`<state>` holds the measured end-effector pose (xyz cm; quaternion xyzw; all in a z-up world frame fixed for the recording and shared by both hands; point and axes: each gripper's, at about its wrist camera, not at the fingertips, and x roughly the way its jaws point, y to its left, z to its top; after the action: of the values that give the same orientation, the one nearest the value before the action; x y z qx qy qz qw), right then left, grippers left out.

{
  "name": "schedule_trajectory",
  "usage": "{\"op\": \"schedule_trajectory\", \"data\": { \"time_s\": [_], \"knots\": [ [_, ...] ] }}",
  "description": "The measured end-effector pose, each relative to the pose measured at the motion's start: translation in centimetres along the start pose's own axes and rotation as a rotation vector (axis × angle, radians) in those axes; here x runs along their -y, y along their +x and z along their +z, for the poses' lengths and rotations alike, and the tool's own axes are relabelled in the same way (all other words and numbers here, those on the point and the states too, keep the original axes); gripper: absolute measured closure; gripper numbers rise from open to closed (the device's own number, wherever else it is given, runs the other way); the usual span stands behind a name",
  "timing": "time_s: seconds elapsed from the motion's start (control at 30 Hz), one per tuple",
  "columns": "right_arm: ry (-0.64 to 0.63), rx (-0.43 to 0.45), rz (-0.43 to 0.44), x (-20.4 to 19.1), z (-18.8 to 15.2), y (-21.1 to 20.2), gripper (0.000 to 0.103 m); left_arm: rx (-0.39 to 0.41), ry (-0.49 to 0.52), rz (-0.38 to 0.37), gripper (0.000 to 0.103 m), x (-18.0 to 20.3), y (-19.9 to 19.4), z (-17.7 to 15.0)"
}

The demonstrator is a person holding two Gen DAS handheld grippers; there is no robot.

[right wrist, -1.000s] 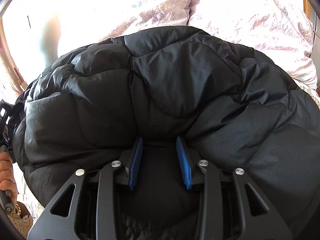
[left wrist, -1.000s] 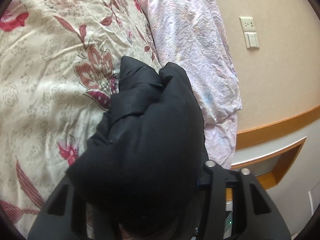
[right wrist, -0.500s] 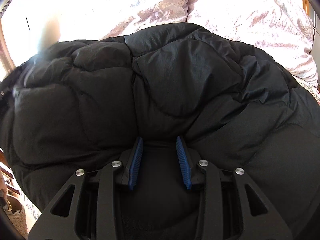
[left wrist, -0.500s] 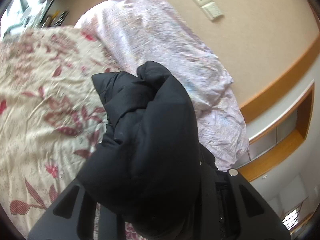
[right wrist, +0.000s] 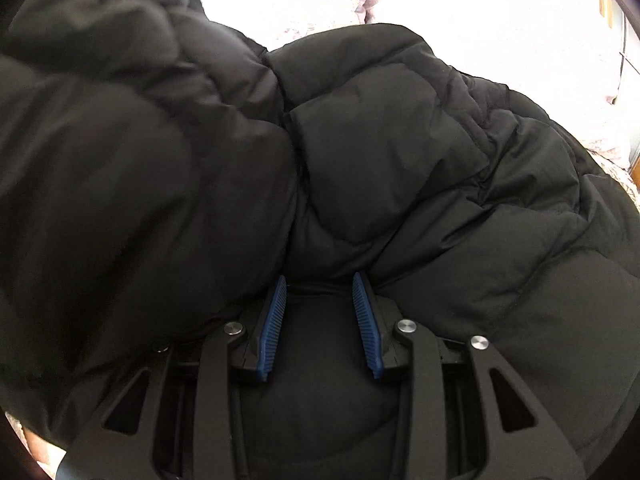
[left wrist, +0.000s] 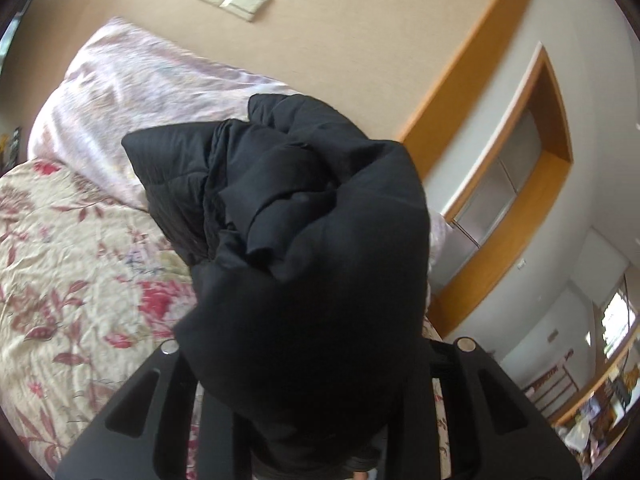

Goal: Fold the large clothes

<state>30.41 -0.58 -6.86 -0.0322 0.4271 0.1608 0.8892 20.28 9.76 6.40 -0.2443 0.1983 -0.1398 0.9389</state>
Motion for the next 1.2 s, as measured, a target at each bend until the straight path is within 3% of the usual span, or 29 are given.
{"op": "schedule_trajectory", "data": {
  "time_s": [0.2,0.4,0.57,0.7,1.03,1.13,1.2],
  "knots": [
    [0.039,0.002,0.042,0.8,0.4,-0.2,0.066,-0.064,0.083,-0.069,0.075,4.2,2.8,-0.8],
    [0.156,0.034,0.158,3.8,0.7,-1.3,0.066,-0.092,0.155,-0.069,0.075,7.2,4.8,-1.5],
    [0.202,0.103,0.181,5.7,0.2,-3.9,0.066,-0.124,0.21,-0.074,0.075,9.7,6.3,-2.7],
    [0.25,0.156,0.163,8.4,-0.5,-6.2,0.066,-0.151,0.244,-0.075,0.074,11.8,7.6,-3.8],
    [0.239,0.157,0.011,10.6,-0.3,-7.6,0.067,-0.243,0.326,-0.064,0.07,16.0,11.4,-7.7],
    [0.278,0.159,0.009,12.4,-0.2,-7.8,0.067,-0.27,0.334,-0.061,0.069,16.3,12.4,-8.7],
    [0.298,0.159,-0.039,13.2,-0.2,-7.7,0.067,-0.283,0.35,-0.054,0.068,17.0,13.2,-9.5]
  ]
}}
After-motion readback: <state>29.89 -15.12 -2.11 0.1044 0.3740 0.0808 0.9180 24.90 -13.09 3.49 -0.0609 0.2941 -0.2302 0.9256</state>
